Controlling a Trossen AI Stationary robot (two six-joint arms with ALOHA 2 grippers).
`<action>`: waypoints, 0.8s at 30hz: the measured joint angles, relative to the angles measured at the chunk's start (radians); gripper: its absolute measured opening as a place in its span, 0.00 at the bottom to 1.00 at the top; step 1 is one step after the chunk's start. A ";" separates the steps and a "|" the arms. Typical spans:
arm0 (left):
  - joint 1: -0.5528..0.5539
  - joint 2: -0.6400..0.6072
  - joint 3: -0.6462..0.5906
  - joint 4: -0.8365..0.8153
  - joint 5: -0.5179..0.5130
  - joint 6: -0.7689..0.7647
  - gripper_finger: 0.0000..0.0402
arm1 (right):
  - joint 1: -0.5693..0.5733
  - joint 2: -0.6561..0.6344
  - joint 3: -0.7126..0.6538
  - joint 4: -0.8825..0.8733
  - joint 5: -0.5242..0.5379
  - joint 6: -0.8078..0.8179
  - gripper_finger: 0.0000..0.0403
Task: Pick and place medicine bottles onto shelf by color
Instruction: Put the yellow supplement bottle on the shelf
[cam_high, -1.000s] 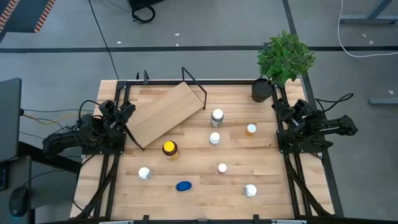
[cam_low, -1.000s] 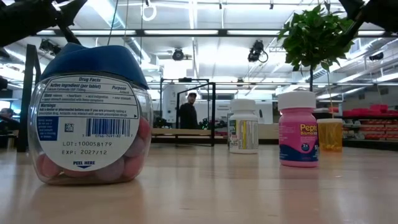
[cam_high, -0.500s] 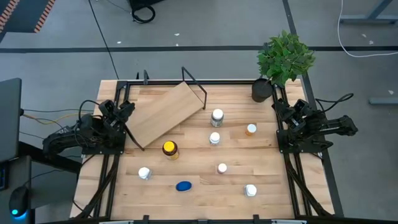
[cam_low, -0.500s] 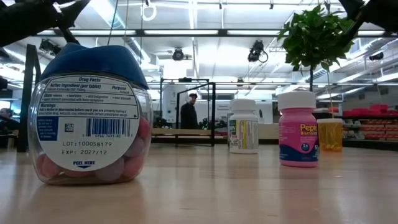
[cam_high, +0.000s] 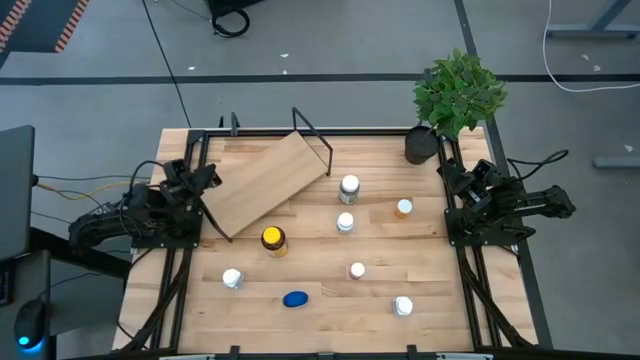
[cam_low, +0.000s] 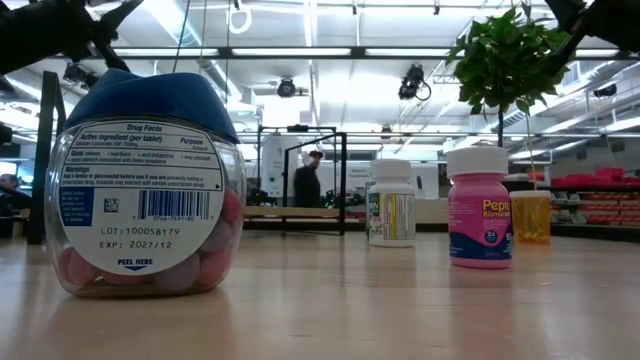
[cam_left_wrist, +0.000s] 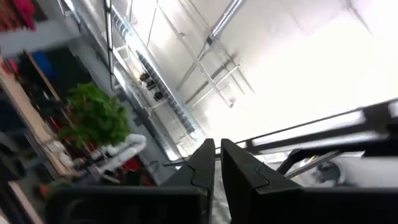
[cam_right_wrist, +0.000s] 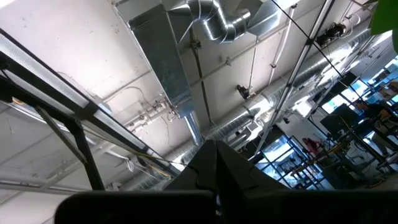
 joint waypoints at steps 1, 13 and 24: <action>0.000 0.000 0.000 0.000 0.000 -0.033 0.08 | 0.000 0.000 0.000 0.000 0.000 0.000 0.01; 0.000 0.048 0.199 -0.372 0.004 0.052 0.19 | 0.000 0.000 0.000 0.000 0.130 -0.081 0.01; 0.000 0.605 0.953 -0.990 0.046 0.649 0.47 | 0.000 0.000 0.000 0.000 0.129 -0.068 0.01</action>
